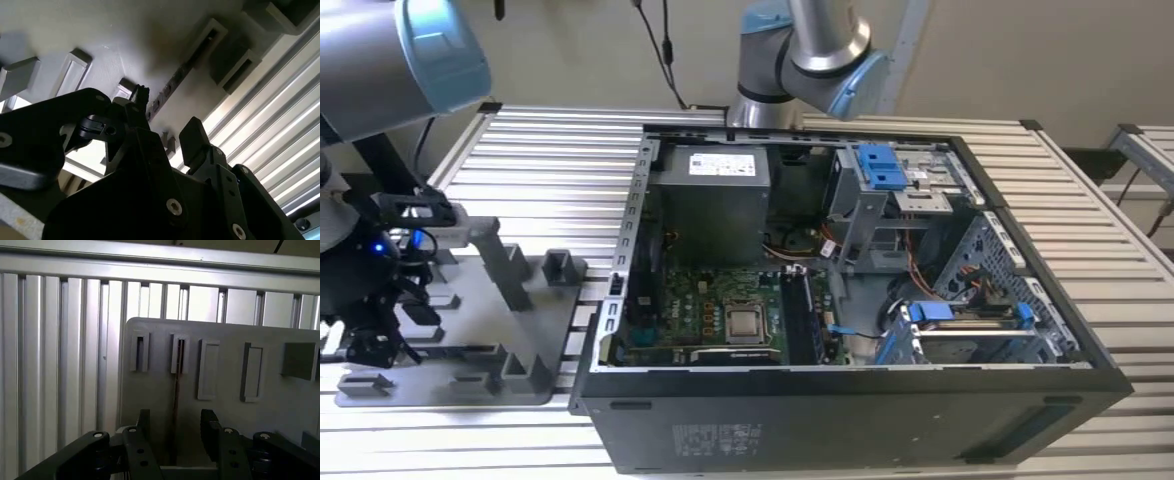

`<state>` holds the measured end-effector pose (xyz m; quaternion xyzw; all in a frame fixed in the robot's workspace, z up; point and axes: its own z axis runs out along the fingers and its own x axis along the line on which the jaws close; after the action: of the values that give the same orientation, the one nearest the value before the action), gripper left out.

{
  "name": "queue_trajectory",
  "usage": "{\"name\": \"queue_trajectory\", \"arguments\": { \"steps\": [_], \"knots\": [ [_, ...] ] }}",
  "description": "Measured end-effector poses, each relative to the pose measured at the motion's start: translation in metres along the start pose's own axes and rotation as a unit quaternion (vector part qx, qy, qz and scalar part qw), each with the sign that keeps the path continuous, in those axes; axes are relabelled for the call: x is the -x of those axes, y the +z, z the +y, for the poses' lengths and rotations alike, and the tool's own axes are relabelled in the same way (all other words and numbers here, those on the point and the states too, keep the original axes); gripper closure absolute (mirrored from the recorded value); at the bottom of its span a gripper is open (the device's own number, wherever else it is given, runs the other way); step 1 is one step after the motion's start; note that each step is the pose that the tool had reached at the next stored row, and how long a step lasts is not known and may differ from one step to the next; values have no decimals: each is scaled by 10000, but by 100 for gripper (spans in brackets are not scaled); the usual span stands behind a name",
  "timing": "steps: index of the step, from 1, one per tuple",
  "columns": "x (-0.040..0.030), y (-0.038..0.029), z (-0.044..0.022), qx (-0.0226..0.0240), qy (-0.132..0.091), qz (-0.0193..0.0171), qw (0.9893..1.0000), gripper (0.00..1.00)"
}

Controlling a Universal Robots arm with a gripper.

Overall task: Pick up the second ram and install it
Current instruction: 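Pick up the second ram and move it above second insertion slot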

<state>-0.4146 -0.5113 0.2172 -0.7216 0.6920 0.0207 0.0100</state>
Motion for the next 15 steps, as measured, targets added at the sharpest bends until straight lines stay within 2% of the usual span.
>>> {"name": "queue_trajectory", "arguments": {
  "steps": [9,15],
  "knots": [
    [26,159,-4,-1,-2,0,10000,46],
    [27,178,2,0,-1,1,10000,46]
  ]
}}
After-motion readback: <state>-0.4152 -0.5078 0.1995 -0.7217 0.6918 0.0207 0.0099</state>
